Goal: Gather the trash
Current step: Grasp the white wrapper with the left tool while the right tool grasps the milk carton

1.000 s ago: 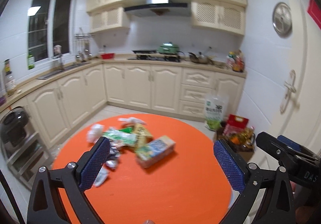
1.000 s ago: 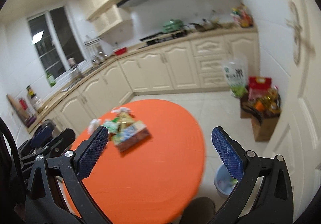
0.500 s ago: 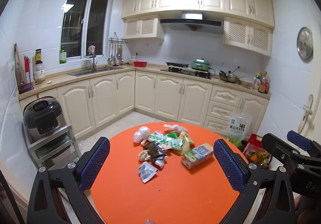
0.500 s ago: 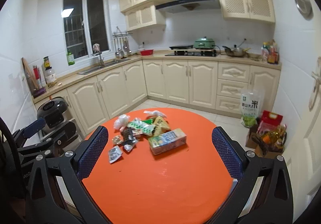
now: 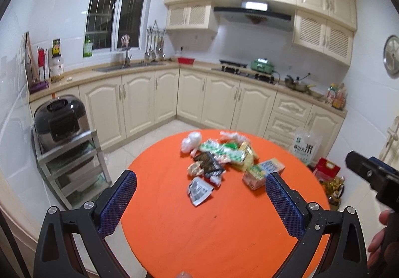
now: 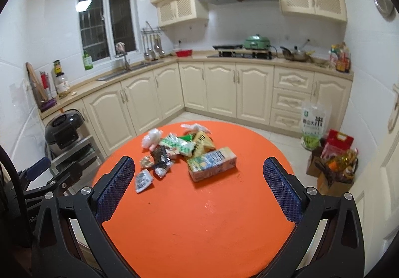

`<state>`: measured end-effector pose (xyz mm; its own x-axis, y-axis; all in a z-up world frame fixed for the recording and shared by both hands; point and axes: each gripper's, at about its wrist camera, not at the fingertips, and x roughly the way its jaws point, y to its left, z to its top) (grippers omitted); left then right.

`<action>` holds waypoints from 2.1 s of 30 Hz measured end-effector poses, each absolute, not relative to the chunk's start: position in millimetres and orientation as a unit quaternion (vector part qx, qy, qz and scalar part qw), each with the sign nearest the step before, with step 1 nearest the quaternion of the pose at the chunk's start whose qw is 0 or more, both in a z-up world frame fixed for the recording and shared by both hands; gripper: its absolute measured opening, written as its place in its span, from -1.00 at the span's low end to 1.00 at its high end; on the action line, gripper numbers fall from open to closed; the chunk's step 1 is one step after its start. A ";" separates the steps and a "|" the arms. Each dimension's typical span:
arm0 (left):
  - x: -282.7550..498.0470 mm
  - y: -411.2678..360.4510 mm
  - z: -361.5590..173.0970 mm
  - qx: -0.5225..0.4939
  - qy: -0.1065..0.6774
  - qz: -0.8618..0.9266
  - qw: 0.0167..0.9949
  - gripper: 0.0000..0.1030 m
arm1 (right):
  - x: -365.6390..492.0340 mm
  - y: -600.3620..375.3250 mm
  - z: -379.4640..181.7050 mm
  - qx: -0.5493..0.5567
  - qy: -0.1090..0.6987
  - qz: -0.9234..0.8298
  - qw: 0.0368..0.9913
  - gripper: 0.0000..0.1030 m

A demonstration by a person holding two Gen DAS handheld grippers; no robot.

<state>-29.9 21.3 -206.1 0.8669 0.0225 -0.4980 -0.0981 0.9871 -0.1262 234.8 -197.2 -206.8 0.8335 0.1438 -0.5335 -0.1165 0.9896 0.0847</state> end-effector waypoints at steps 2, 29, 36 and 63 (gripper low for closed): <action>0.6 28.3 -200.1 -0.075 0.270 0.032 0.959 0.97 | 243.5 -202.8 -215.4 0.032 0.295 0.062 0.953 1.00; 272.8 100.5 -298.0 -0.029 0.458 0.023 0.888 0.70 | 400.2 -177.5 -353.8 0.095 0.473 0.032 0.875 1.00; 290.9 115.9 -299.6 -0.030 0.443 0.021 0.896 0.31 | 432.5 -178.2 -368.7 0.168 0.476 -0.039 0.862 1.00; 188.8 108.2 -281.8 -0.073 0.426 0.032 0.901 -0.67 | 380.5 -196.6 -374.0 0.087 0.493 0.053 0.864 -0.06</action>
<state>188.8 108.2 -281.8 0.6354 -0.0048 -0.7722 -0.1192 0.9874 -0.1043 380.5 -196.6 -374.0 0.5074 0.1774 -0.8432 -0.0056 0.9792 0.2027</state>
